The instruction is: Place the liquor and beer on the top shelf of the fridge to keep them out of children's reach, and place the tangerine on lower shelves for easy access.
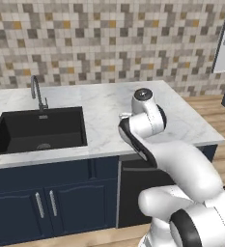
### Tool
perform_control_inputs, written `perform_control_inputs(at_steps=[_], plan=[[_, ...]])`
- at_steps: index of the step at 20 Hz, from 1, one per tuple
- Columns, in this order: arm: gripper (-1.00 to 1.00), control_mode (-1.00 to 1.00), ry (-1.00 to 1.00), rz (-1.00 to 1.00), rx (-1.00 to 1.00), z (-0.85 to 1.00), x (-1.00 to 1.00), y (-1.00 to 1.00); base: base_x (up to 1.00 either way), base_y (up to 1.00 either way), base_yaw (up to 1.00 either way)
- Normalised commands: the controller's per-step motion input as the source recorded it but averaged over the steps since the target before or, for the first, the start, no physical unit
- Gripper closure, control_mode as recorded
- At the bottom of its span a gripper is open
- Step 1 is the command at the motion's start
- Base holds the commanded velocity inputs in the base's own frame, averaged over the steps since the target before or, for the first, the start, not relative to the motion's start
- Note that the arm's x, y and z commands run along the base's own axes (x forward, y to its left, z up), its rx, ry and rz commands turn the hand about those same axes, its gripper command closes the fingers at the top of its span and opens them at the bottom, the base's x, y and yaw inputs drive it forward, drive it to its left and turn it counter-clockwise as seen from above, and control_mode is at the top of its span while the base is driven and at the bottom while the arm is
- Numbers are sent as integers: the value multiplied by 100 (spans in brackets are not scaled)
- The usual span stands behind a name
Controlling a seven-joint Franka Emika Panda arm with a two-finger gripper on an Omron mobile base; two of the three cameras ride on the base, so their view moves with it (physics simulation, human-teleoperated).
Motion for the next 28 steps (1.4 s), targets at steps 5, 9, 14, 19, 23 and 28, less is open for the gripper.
perform_control_inputs(at_steps=[5,9,14,19,23,28], plan=[[-100,-100,1,0,10,-21,59,-11,0,0,0],[-100,-100,1,0,3,0,34,-11,0,0,0],[-100,-100,0,0,1,0,20,-13,0,0,0],[-100,-100,6,0,0,-1,20,-14,0,0,0],[-100,-100,11,0,0,-10,21,-8,0,0,0],[-100,-100,12,0,0,-22,25,-4,0,0,0]])
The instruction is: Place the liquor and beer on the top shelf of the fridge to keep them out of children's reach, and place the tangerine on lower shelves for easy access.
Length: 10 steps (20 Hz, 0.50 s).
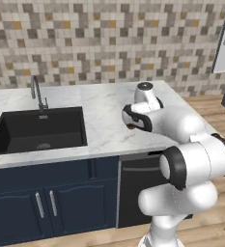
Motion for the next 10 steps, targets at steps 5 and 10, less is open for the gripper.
perform_control_inputs(at_steps=[5,10], plan=[[-100,-100,10,0,0,-25,27,-1,0,0,0],[-100,-100,8,0,0,-22,25,0,0,0,0]])
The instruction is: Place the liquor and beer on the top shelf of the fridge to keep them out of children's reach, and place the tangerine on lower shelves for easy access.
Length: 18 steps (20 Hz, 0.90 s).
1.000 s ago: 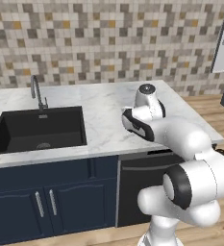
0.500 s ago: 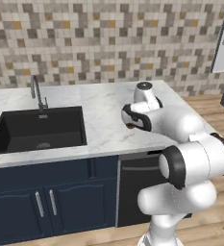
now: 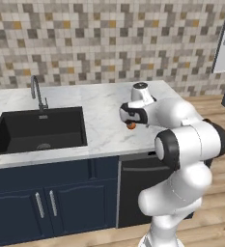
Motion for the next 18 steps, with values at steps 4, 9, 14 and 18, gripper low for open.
perform_control_inputs(at_steps=[4,9,14,18], plan=[[-100,-100,7,0,0,-17,26,-3,0,0,0],[-100,-100,7,0,0,-17,25,-9,0,0,0],[-100,-100,6,0,0,-18,25,-15,0,0,0],[-100,-100,3,0,0,-21,27,-12,0,0,0]])
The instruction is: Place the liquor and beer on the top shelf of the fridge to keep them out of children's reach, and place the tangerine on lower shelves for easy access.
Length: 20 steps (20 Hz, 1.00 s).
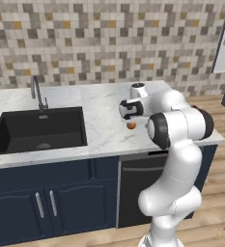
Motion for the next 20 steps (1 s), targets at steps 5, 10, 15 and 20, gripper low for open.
perform_control_inputs(at_steps=[5,10,15,20], plan=[[-100,-100,0,0,0,-19,30,-1,0,0,0],[-100,-100,0,0,0,-15,29,0,0,0,0],[-100,-100,0,0,0,-12,27,0,0,0,0],[-100,-100,0,0,0,-13,28,0,0,0,0]])
